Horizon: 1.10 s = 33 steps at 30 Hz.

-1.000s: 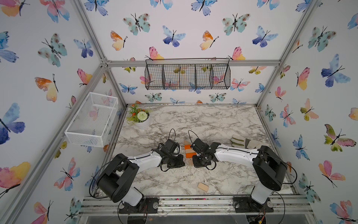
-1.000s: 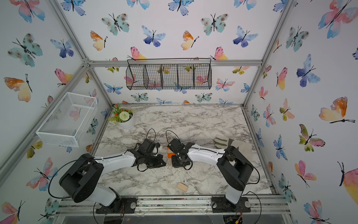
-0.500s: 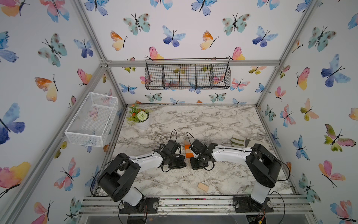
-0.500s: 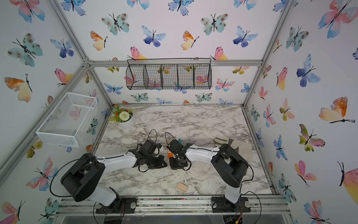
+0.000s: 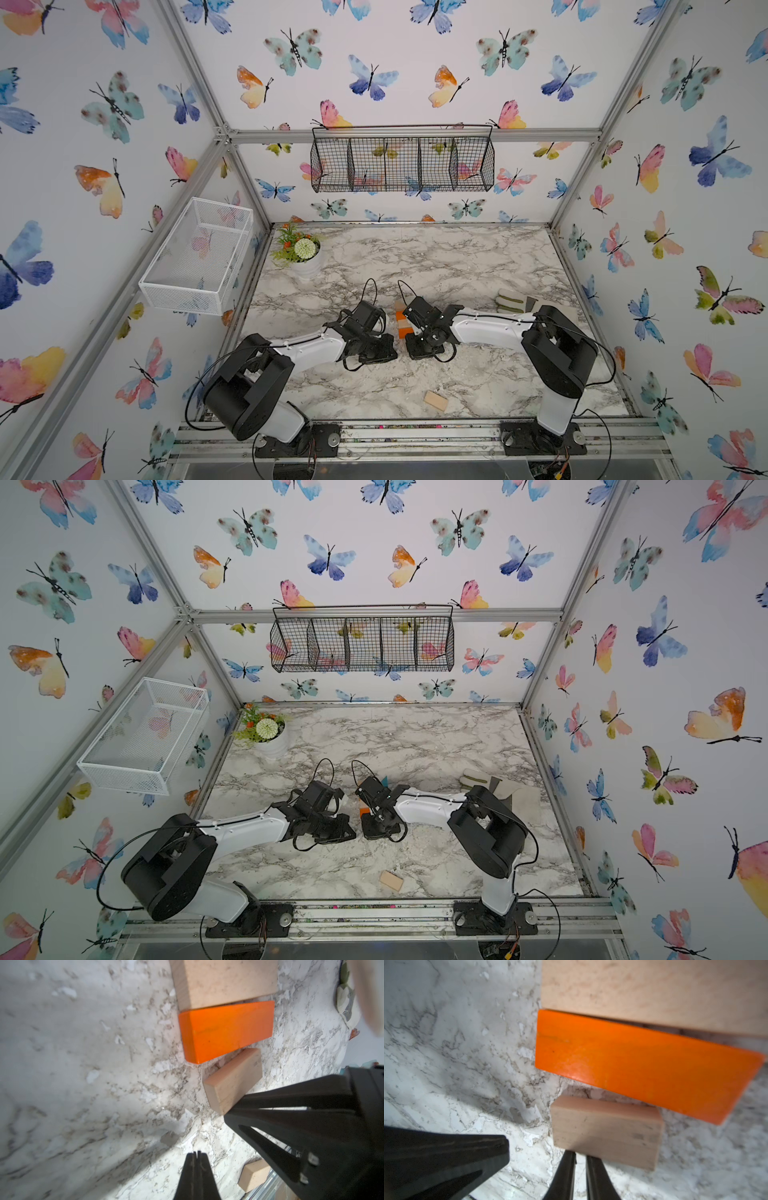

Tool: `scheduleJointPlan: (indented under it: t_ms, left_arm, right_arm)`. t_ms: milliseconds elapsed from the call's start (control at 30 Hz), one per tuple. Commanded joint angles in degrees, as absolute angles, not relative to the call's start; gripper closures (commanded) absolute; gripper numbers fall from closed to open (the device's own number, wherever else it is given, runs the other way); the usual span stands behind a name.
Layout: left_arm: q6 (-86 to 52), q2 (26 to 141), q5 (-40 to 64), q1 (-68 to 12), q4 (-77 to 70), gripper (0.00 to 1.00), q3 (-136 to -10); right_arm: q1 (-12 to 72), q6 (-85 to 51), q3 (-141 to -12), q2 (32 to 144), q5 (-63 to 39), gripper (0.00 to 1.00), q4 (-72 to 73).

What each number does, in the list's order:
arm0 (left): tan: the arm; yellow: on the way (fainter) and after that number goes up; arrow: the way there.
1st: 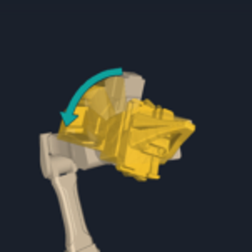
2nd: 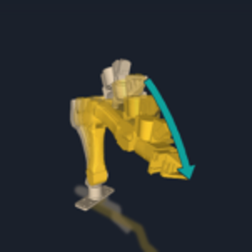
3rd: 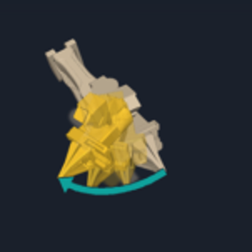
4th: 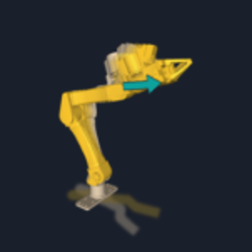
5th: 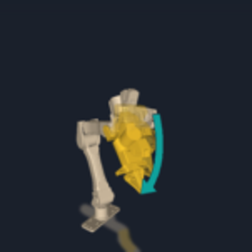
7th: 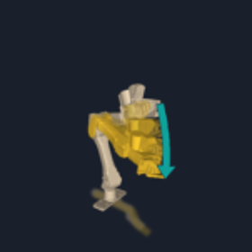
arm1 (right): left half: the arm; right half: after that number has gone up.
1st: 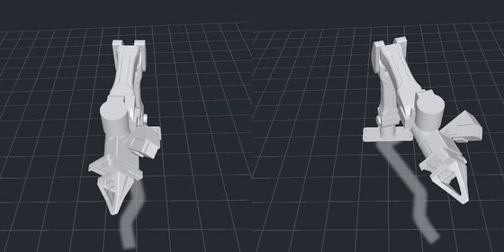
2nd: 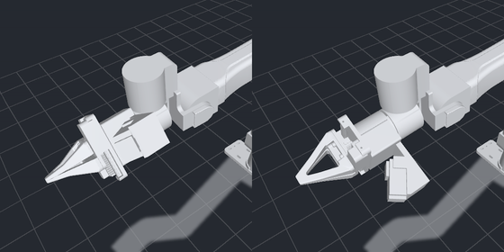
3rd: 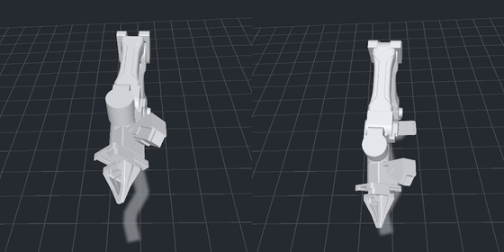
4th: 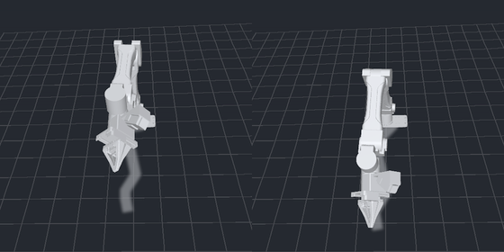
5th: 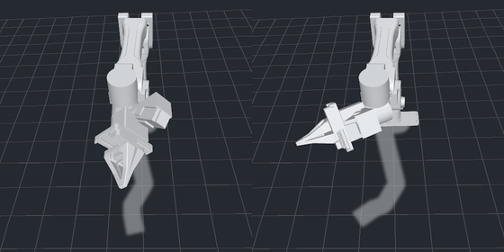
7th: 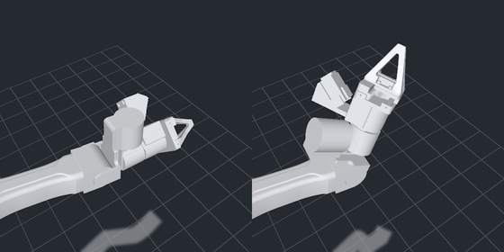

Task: Assemble a carrot with building blocks
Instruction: Assemble the building block at the center of the board.

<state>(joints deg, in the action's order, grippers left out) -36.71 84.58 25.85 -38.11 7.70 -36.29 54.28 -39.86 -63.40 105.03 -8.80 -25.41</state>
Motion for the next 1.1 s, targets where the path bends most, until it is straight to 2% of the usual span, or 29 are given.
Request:
scheduleJointPlan:
  t_ms: [0, 1067]
  left_arm:
    - [-35.3, 83.4, 25.6, -38.2, 9.6, 1.0, -36.3]
    - [-35.1, 81.9, 25.2, -38.2, 10.8, 1.0, -35.6]
  right_arm:
    - [53.9, -40.2, -65.1, 105.8, -5.8, 0.84, -28.4]
    - [53.7, -41.7, -64.1, 104.6, -6.4, 0.86, -26.7]
